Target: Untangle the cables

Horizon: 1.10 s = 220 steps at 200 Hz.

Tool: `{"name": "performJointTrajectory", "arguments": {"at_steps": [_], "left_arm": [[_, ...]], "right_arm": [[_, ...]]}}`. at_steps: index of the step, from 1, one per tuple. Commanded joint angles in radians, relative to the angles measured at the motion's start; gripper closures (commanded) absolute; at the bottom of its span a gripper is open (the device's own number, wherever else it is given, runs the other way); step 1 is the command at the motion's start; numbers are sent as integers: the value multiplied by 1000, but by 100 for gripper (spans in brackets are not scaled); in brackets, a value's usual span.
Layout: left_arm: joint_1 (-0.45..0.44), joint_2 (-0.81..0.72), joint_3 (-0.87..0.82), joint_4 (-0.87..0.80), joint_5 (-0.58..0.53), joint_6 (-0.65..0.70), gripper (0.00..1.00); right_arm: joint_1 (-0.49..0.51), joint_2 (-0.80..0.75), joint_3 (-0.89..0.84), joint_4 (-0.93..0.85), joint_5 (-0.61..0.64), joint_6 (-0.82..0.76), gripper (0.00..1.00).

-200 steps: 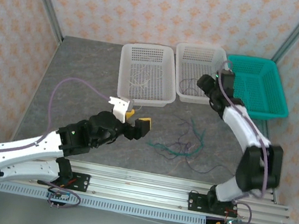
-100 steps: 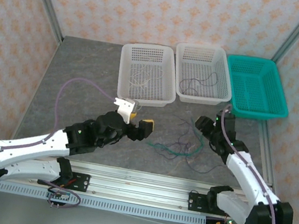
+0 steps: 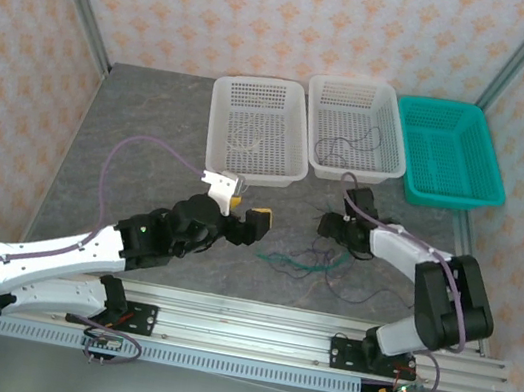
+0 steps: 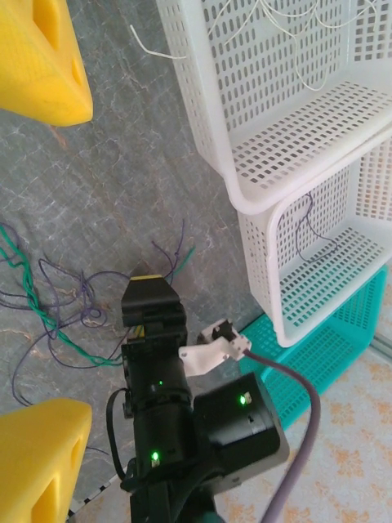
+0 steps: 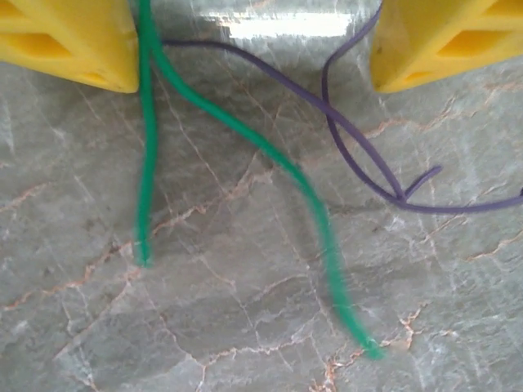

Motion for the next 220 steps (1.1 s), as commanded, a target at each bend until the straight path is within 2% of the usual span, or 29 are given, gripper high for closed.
{"name": "performJointTrajectory", "arguments": {"at_steps": [1, 9, 27, 36, 54, 68, 105, 131, 164, 176, 210, 220], "left_arm": [[-6, -7, 14, -37, -26, -26, 13], [-5, -11, 13, -40, -30, -28, 13], [-5, -20, 5, -52, -47, -32, 13], [-6, -23, 2, -57, -56, -36, 13], [-7, -30, -2, -68, -67, -48, 13], [-5, -27, 1, -79, -76, -72, 13], [-5, 11, 59, -132, -90, -167, 13], [23, 36, 90, -103, -45, -268, 14], [109, 102, 99, 102, 181, -397, 17], [131, 140, 115, 160, 233, -438, 17], [167, 234, 220, 152, 231, -432, 20], [185, 260, 241, 124, 215, -449, 28]], "right_arm": [[48, 77, 43, 35, 94, -37, 44], [58, 104, 62, 4, 138, -33, 52], [78, 131, 98, -47, 199, -28, 59], [84, 124, 98, -49, 225, -24, 69], [83, 80, 78, -22, 220, -32, 87], [83, -7, 33, 40, 170, -48, 100], [86, -309, -72, 174, 56, -97, 100], [97, -451, -63, 158, -2, -146, 100], [126, -478, -6, 119, -97, -160, 100], [149, -474, 5, 125, -122, -158, 100], [222, -453, 25, 124, -137, -187, 100], [234, -447, 28, 121, -136, -189, 100]]}}
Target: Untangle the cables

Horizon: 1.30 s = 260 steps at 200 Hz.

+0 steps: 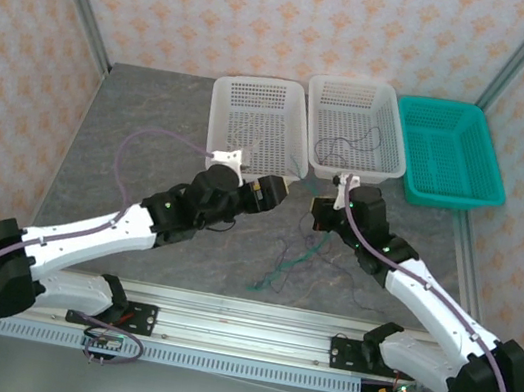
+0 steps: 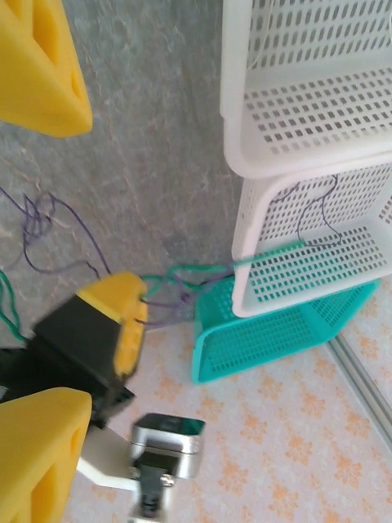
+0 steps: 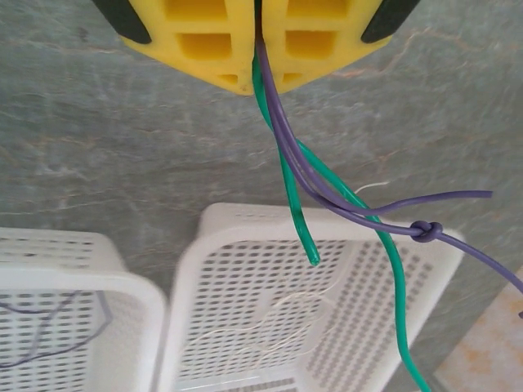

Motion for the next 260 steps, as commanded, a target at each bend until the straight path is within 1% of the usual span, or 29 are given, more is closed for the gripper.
{"name": "performJointTrajectory", "arguments": {"at_steps": [1, 12, 22, 55, 77, 107, 116, 156, 203, 210, 219, 234, 241, 247, 260], "left_arm": [[31, 36, 81, 30, 14, -46, 29], [53, 59, 83, 42, 17, -76, 39], [66, 73, 77, 68, 24, -100, 44], [73, 123, 95, 93, 80, -112, 47], [72, 137, 92, 108, 87, -125, 49], [72, 136, 85, 126, 86, -138, 68], [73, 136, 87, 128, 87, -139, 72], [72, 143, 92, 133, 100, -145, 73], [73, 181, 97, 185, 157, -172, 73], [73, 189, 98, 193, 164, -176, 76], [73, 196, 100, 204, 174, -181, 85], [72, 197, 102, 208, 181, -180, 100], [73, 188, 106, 202, 177, -170, 100], [76, 175, 108, 186, 169, -157, 100], [92, 129, 123, 126, 147, -121, 100]], "right_arm": [[31, 11, 40, -6, -33, -31, 100], [37, 11, 40, -5, -36, -27, 100], [37, 6, 38, -7, -42, -17, 100], [37, -13, 33, -6, -50, -9, 100], [37, -13, 35, -6, -46, 2, 100], [40, -15, 38, -5, -58, 16, 100], [39, -15, 38, -5, -58, 19, 100], [41, -19, 36, 1, -73, 26, 100], [40, -20, 33, 15, -88, 34, 100], [41, -19, 32, 17, -89, 34, 100], [41, -18, 30, 19, -87, 35, 100], [41, -19, 19, 20, -53, 34, 100], [40, -20, 11, 22, -17, 38, 100], [41, -19, 0, 24, 32, 46, 97], [41, -15, -34, 34, 174, 65, 95]]}}
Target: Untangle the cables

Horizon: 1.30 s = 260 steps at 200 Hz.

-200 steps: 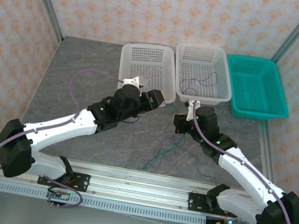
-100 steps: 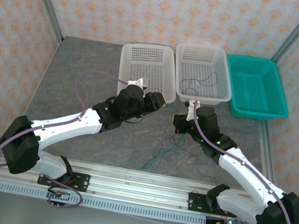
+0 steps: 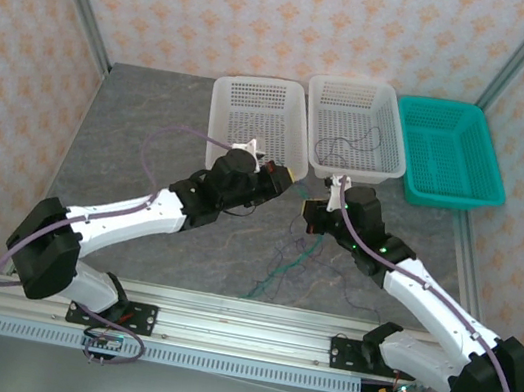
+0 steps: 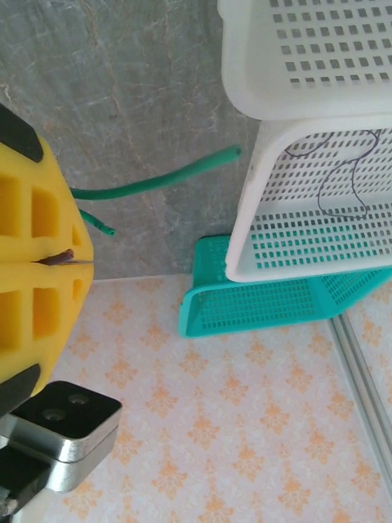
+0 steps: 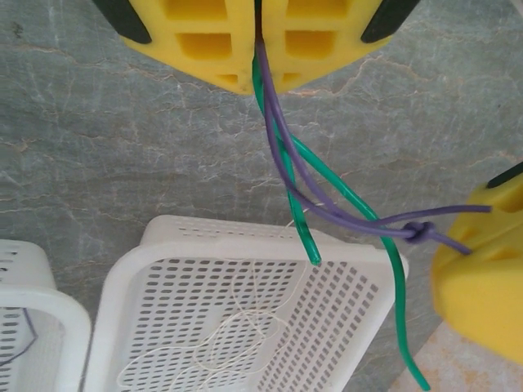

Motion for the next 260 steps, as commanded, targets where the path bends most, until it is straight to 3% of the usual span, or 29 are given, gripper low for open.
{"name": "performJointTrajectory", "arguments": {"at_steps": [1, 25, 44, 72, 103, 127, 142, 160, 171, 206, 239, 260], "left_arm": [[20, -69, 56, -41, -14, 53, 100], [113, -182, 83, -140, -7, 81, 100], [209, -277, 99, -211, 19, 90, 100], [305, -394, 134, -351, 21, 142, 100], [352, -491, 141, -440, -3, 174, 100], [359, -511, 150, -481, 1, 197, 100], [360, -509, 145, -478, 20, 205, 100], [360, -496, 135, -472, 56, 204, 100], [359, -490, 132, -479, 69, 207, 100], [359, -515, 106, -463, 64, 196, 100], [359, -528, 120, -479, 78, 196, 100], [358, -542, 117, -478, 84, 186, 100]], "right_arm": [[7, -16, -43, 35, 214, 37, 95], [-32, 21, -111, 36, 532, 138, 80], [-143, 74, -136, 4, 601, 259, 78], [-303, 165, -137, -67, 590, 403, 77], [-365, 207, -144, -76, 580, 484, 76], [-370, 185, -117, -90, 506, 451, 64], [-366, 119, -93, -83, 349, 396, 50], [-315, 12, -96, 37, 50, 326, 45], [-225, -42, -88, 106, -43, 283, 43], [88, -11, -68, 400, -144, 214, 38], [262, 223, 56, 541, -192, 111, 30], [295, 372, 131, 651, -194, 126, 26]]}}
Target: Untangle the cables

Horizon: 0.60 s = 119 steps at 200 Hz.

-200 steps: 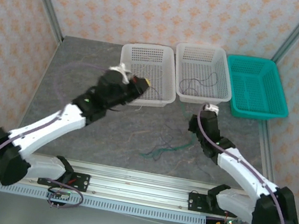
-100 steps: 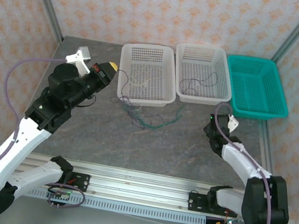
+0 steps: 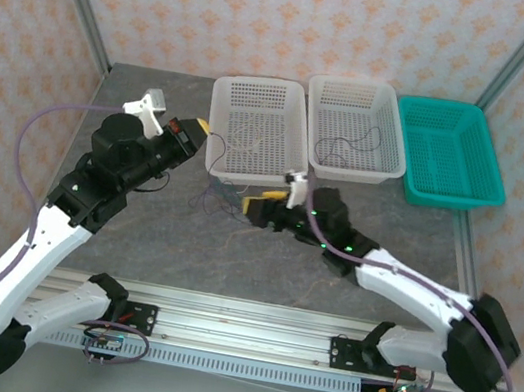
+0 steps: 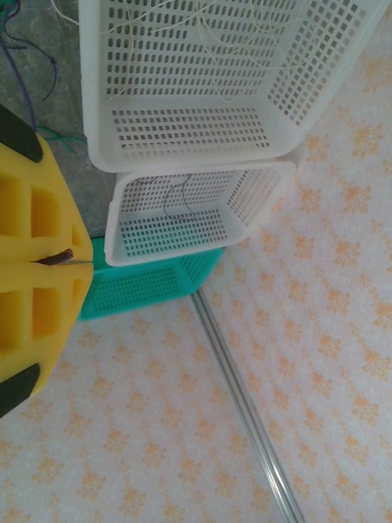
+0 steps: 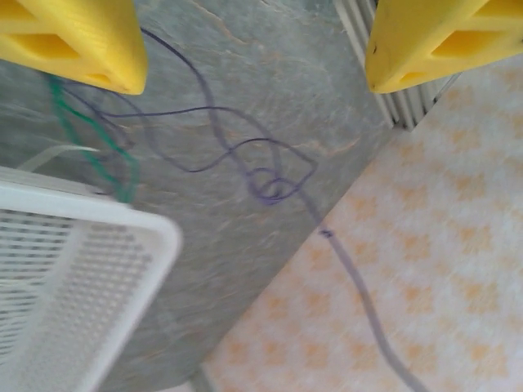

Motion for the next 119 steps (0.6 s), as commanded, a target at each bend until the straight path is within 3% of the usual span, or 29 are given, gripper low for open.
{"name": "performJointTrajectory", "arguments": {"at_steps": [1, 27, 49, 86, 106, 119], "left_arm": [[4, -31, 4, -5, 24, 6, 100], [3, -50, -12, 0, 24, -7, 100], [3, -64, -13, -22, -1, -1, 100], [5, -101, 13, -63, -47, 21, 100], [5, -117, 43, -105, -83, 46, 100], [5, -125, 69, -143, -123, 72, 100]], "right_arm": [[31, 130, 80, 198, -47, -39, 26], [66, 303, 172, 322, -94, -5, 26], [95, 441, 240, 397, -24, -11, 29], [97, 546, 258, 397, 292, -29, 40], [96, 543, 222, 396, 317, -79, 62], [97, 529, 182, 392, 284, -105, 83]]}}
